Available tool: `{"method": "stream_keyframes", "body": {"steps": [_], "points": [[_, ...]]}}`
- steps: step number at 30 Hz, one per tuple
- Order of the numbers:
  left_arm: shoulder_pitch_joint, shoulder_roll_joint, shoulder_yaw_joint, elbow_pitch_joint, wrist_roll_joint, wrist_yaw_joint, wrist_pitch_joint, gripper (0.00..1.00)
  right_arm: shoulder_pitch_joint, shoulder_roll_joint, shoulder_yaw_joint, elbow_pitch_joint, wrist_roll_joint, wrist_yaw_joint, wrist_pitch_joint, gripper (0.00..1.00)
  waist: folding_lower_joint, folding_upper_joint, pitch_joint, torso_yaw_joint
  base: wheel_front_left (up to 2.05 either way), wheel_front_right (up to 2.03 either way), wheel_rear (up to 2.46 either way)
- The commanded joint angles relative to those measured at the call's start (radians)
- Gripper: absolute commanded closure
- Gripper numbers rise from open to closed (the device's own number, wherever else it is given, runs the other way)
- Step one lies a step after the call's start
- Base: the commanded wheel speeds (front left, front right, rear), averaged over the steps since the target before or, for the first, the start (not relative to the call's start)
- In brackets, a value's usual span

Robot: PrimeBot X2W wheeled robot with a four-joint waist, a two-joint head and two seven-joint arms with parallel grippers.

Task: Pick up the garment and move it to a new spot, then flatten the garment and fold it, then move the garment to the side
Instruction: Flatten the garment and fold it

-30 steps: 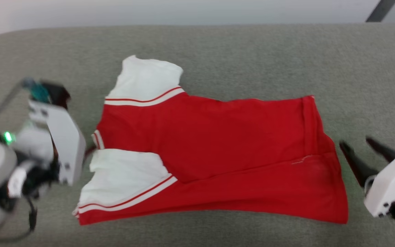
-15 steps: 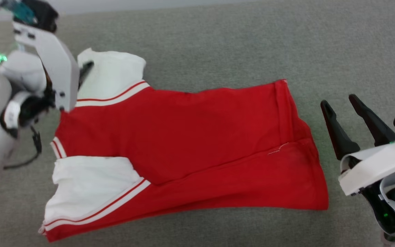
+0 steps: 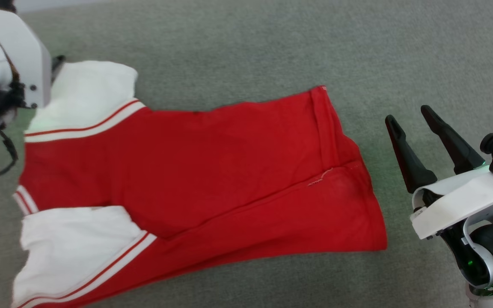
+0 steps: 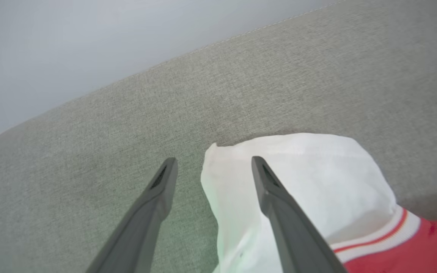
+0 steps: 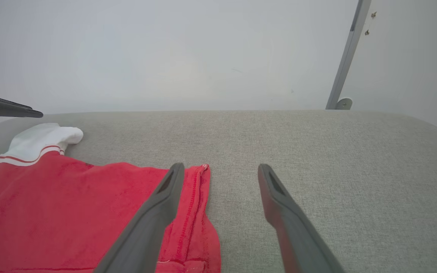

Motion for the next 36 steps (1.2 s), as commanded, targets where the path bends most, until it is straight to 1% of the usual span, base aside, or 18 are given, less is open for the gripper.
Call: {"method": "stream_keyframes", "body": {"steps": [1,10,14,16,17,18,19,20,21,22,25,27,31,36], "points": [[-0.024,-0.006,-0.003,0.036,0.009,-0.008,0.002,0.00,-0.009,0.002,0.003,-0.002,0.006,-0.002,-0.007,0.00,0.0000,0.0000,0.033,-0.033,0.00,0.00,0.00],[-0.090,-0.026,-0.030,0.214,0.013,-0.036,0.041,0.00,-0.011,0.007,0.012,-0.005,0.010,-0.002,0.003,0.00,0.0000,0.0000,0.074,-0.062,0.00,0.00,0.00],[-0.093,-0.038,-0.043,0.271,0.007,-0.043,0.081,0.00,-0.008,0.011,0.017,-0.002,0.010,-0.002,0.017,0.00,0.0000,0.0000,0.086,-0.064,0.00,0.00,0.00],[-0.086,-0.049,-0.049,0.300,-0.005,-0.046,0.121,0.00,-0.009,0.012,0.017,-0.004,0.010,-0.002,0.024,0.00,0.0000,0.0000,0.089,-0.064,0.00,0.00,0.00],[-0.080,-0.056,-0.052,0.312,-0.012,-0.049,0.144,0.06,-0.008,0.014,0.017,-0.005,0.008,-0.002,0.028,0.00,0.0000,0.0000,0.090,-0.063,0.00,0.00,0.00],[-0.074,-0.063,-0.051,0.324,-0.023,-0.051,0.169,0.15,-0.008,0.015,0.017,-0.008,0.006,-0.002,0.033,0.00,0.0000,0.0000,0.091,-0.061,0.00,0.00,0.00],[-0.068,-0.070,-0.050,0.336,-0.033,-0.052,0.196,0.41,-0.008,0.016,0.015,-0.010,0.002,-0.002,0.034,0.00,0.0000,0.0000,0.092,-0.060,0.00,0.00,0.00],[-0.062,-0.075,-0.053,0.345,-0.038,-0.053,0.217,0.53,-0.009,0.017,0.014,-0.012,0.000,-0.002,0.039,0.00,0.0000,0.0000,0.093,-0.059,0.00,0.00,0.00],[-0.058,-0.079,-0.058,0.352,-0.043,-0.053,0.238,0.60,-0.011,0.018,0.014,-0.013,-0.002,-0.002,0.044,0.00,0.0000,0.0000,0.094,-0.058,0.00,0.00,0.00],[-0.054,-0.083,-0.060,0.355,-0.048,-0.055,0.251,1.00,-0.013,0.019,0.014,-0.015,-0.004,-0.001,0.048,0.00,0.0000,0.0000,0.095,-0.056,0.00,0.00,0.00],[-0.060,-0.086,-0.058,0.353,-0.058,-0.054,0.254,1.00,-0.025,0.024,0.017,-0.016,0.000,-0.002,0.069,0.00,0.0000,0.0000,0.098,-0.052,0.00,0.00,0.00],[-0.067,-0.085,-0.062,0.345,-0.052,-0.056,0.230,1.00,-0.039,0.032,0.022,-0.012,0.005,-0.001,0.091,0.00,0.0000,0.0000,0.101,-0.051,0.00,0.00,0.00],[-0.076,-0.091,-0.064,0.338,-0.058,-0.055,0.216,1.00,-0.096,0.038,0.037,0.008,0.017,-0.002,0.148,0.00,0.0000,0.0000,0.105,-0.046,0.00,0.00,0.00],[-0.093,-0.103,-0.067,0.326,-0.060,-0.056,0.199,1.00,-0.214,0.053,0.056,0.088,0.028,-0.001,0.214,0.00,0.0000,0.0000,0.112,-0.032,0.00,0.00,0.00]]}}
